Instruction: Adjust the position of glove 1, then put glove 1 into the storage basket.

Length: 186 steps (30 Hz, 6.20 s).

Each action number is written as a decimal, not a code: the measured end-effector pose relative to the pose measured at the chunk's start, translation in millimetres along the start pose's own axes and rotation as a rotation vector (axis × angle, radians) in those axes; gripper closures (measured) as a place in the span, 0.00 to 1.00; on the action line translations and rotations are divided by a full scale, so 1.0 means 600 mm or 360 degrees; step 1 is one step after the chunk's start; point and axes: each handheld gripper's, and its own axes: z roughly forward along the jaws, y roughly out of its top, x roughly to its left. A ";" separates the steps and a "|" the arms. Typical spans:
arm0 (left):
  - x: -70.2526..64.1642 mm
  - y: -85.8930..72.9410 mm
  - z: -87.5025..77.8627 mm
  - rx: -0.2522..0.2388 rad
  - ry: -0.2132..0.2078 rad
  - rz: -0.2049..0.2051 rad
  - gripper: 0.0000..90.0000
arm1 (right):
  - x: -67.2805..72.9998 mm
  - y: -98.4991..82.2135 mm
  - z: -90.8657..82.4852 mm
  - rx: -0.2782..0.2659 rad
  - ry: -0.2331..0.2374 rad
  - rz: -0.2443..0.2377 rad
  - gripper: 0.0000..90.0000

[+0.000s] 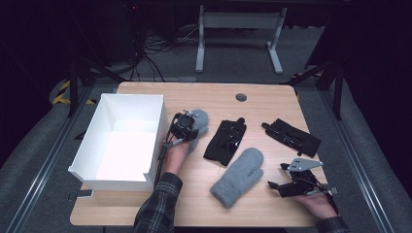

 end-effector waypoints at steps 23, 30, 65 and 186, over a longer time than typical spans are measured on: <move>-0.060 0.011 -0.109 -0.0063 -0.0361 0.0091 0.94 | 0.000 0.000 0.000 -0.0001 -0.0001 0.0002 0.13; -0.100 0.009 -0.134 -0.0058 -0.0484 0.0162 0.94 | 0.000 0.000 0.000 -0.0001 -0.0001 0.0001 0.13; -0.268 0.007 -0.067 0.0130 -0.0676 0.0398 0.82 | 0.000 0.000 0.000 -0.0001 -0.0001 0.0002 0.14; -0.221 -0.059 -0.001 0.0275 -0.1059 0.0365 0.73 | 0.001 0.000 0.000 -0.0003 0.0003 -0.0003 0.13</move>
